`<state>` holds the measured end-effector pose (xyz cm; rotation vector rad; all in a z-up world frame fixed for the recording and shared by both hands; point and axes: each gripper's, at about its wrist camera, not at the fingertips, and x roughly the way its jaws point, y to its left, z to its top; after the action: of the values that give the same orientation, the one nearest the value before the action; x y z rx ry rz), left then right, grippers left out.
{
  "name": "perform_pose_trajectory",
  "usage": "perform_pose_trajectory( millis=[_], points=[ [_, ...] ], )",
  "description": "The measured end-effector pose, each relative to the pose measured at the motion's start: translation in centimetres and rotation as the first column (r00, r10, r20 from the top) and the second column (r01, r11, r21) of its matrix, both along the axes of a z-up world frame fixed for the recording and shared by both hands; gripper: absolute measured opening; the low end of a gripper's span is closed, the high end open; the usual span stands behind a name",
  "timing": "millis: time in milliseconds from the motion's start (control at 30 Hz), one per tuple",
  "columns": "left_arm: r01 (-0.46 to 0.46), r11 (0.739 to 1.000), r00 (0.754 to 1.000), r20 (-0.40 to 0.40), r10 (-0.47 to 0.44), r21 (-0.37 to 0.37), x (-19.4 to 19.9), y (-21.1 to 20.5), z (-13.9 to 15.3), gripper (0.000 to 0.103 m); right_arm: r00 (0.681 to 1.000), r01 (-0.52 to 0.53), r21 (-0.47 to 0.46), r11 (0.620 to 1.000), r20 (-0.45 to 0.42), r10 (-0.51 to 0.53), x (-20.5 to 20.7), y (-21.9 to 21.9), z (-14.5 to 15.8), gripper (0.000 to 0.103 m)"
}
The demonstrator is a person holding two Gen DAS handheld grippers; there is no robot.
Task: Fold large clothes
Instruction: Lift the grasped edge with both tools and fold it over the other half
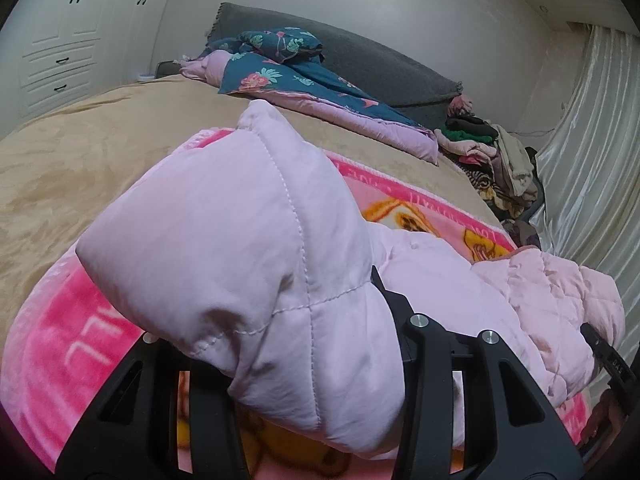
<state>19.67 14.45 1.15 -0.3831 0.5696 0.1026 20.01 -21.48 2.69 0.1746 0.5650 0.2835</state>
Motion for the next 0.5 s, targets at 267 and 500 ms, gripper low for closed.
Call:
perform_pose_trajectory(
  millis=[267,500],
  points=[
    [0.009,1.000,1.000,-0.009,-0.009,0.022,-2.1,-0.3,-0.3,0.035,1.000,0.001,-0.008,1.000,-0.008,-0.001,-3.1,-0.2,-0.5,0.032],
    [0.022,0.998,0.999,-0.029,-0.020,0.057,-3.5,-1.0,-1.0,0.035,0.999,0.009,-0.011,1.000,-0.042,-0.010,-4.8,-0.8,-1.9,0.032]
  ],
)
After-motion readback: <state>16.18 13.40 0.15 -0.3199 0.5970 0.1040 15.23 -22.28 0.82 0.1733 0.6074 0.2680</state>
